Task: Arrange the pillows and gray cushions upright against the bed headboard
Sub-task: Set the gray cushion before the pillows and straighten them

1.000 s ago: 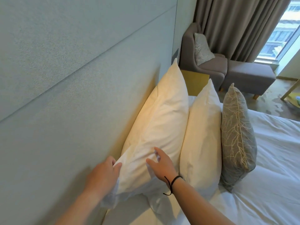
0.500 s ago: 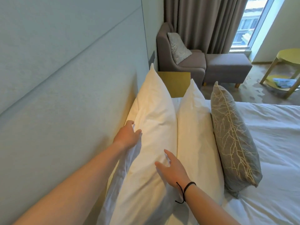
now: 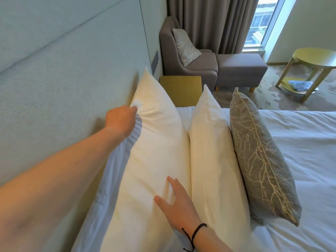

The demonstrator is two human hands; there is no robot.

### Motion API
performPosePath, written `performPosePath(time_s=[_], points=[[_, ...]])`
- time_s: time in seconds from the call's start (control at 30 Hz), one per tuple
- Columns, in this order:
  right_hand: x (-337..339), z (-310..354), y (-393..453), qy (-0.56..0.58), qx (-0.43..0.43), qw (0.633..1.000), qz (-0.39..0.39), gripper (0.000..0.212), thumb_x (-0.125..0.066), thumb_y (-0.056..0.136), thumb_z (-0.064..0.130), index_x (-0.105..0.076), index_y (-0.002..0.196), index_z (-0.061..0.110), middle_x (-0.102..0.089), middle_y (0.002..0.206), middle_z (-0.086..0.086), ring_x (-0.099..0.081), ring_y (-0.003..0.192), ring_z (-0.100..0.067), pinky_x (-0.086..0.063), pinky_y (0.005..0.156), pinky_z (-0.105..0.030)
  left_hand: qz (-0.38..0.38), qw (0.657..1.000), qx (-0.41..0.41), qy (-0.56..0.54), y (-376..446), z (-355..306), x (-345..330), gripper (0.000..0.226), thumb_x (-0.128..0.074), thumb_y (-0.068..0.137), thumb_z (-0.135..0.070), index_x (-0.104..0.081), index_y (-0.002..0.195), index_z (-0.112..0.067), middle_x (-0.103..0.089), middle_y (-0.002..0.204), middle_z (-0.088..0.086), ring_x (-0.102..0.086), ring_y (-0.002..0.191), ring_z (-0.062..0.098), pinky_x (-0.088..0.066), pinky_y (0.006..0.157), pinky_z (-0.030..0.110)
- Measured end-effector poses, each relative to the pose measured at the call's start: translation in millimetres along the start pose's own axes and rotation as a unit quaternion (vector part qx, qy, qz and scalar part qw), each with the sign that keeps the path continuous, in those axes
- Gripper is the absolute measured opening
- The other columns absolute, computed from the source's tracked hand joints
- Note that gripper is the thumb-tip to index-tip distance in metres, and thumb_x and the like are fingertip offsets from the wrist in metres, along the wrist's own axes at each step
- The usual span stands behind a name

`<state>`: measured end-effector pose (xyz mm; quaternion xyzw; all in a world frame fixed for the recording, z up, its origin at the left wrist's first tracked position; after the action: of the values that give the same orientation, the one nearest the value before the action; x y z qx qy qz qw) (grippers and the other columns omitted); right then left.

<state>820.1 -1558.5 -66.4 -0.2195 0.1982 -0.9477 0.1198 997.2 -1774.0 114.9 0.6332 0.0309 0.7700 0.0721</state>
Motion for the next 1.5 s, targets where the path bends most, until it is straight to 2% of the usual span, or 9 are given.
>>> performPosePath(time_s=[0.1,0.27,0.47,0.63,0.7,0.93,1.07,1.33,1.5], points=[[-5,-4,-7,0.013,-0.001,1.0,0.001,0.084,-0.057,0.08,0.067,-0.012,0.148,0.049,-0.001,0.159,0.022,-0.008,0.145,0.001,-0.016,0.115,-0.025,0.028,0.999,-0.001,0.029,-5,1,-16,0.025,-0.039,0.092,-0.002,-0.051,0.109,-0.015,-0.066,0.1,0.016,-0.066,0.089,0.038,-0.04,0.066,0.038],[-4,-17,-15,-0.012,-0.018,1.0,0.017,0.086,-0.054,0.078,0.071,-0.008,0.148,0.051,-0.001,0.159,0.023,-0.011,0.145,0.0,-0.02,0.113,-0.027,0.063,0.991,0.069,-0.094,-26,12,-48,0.016,-0.037,0.097,-0.015,-0.049,0.108,-0.015,-0.066,0.105,0.021,-0.064,0.095,0.042,-0.046,0.074,0.043],[-6,-12,-24,-0.015,-0.022,0.999,0.029,0.092,-0.053,0.071,0.076,-0.008,0.147,0.05,-0.005,0.16,0.019,-0.013,0.145,-0.003,-0.021,0.113,-0.028,0.119,0.928,0.194,-0.295,-107,22,-70,0.036,-0.037,0.101,-0.032,-0.037,0.136,-0.022,-0.063,0.123,0.018,-0.058,0.111,0.04,-0.046,0.087,0.043],[-10,1,-33,-0.025,-0.01,0.999,0.033,0.092,-0.056,0.074,0.073,-0.01,0.149,0.045,-0.01,0.161,0.014,-0.016,0.146,-0.007,-0.022,0.114,-0.031,0.126,0.889,0.229,-0.375,-208,30,-65,0.033,-0.038,0.102,-0.033,-0.037,0.135,-0.031,-0.068,0.108,0.009,-0.062,0.098,0.034,-0.049,0.086,0.042],[-12,6,-39,-0.03,-0.002,0.999,0.036,0.091,-0.057,0.077,0.07,-0.011,0.15,0.043,-0.011,0.161,0.011,-0.019,0.145,-0.01,-0.025,0.113,-0.031,0.122,0.893,0.226,-0.37,-244,34,-58,0.032,-0.039,0.102,-0.036,-0.039,0.134,-0.034,-0.068,0.098,0.006,-0.063,0.095,0.032,-0.05,0.084,0.043],[-28,26,-61,-0.04,0.023,0.998,0.046,0.089,-0.059,0.08,0.064,-0.012,0.151,0.037,-0.009,0.162,0.004,-0.021,0.146,-0.015,-0.026,0.112,-0.032,0.141,0.897,0.238,-0.346,-360,32,-41,0.034,-0.034,0.099,-0.053,-0.037,0.132,-0.045,-0.066,0.119,-0.002,-0.062,0.108,0.026,-0.05,0.086,0.042],[-41,35,-75,-0.049,0.041,0.996,0.061,0.09,-0.059,0.079,0.065,-0.012,0.151,0.037,-0.008,0.162,0.002,-0.02,0.146,-0.018,-0.027,0.112,-0.036,0.141,0.916,0.238,-0.292,-406,31,-25,0.046,-0.026,0.09,-0.072,-0.034,0.128,-0.047,-0.063,0.105,-0.01,-0.062,0.1,0.022,-0.049,0.076,0.038],[-55,45,-96,-0.115,0.119,0.978,0.125,0.085,-0.059,0.08,0.064,-0.016,0.15,0.04,-0.011,0.162,0.004,-0.015,0.147,-0.014,-0.025,0.115,-0.037,0.1,0.934,0.239,-0.246,-429,47,1,0.031,-0.026,0.1,-0.053,-0.035,0.127,-0.042,-0.065,0.112,0.003,-0.063,0.102,0.03,-0.053,0.08,0.043],[-47,33,-101,-0.136,0.129,0.974,0.13,0.083,-0.059,0.083,0.06,-0.018,0.152,0.035,-0.016,0.161,0.005,-0.01,0.148,-0.011,-0.023,0.118,-0.038,0.106,0.953,0.242,-0.145,-435,46,-4,0.046,-0.041,0.1,-0.039,-0.034,0.145,-0.032,-0.063,0.112,0.008,-0.063,0.101,0.03,-0.05,0.076,0.039]])
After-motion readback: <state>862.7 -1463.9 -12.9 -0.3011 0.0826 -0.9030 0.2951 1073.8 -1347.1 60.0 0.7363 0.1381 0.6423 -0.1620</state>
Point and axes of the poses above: each hand's wrist, its own y-axis towards the middle knuckle, its own x-axis out of the back of the hand, z = x × y, the point moved 9 cm from there along y, towards the middle knuckle
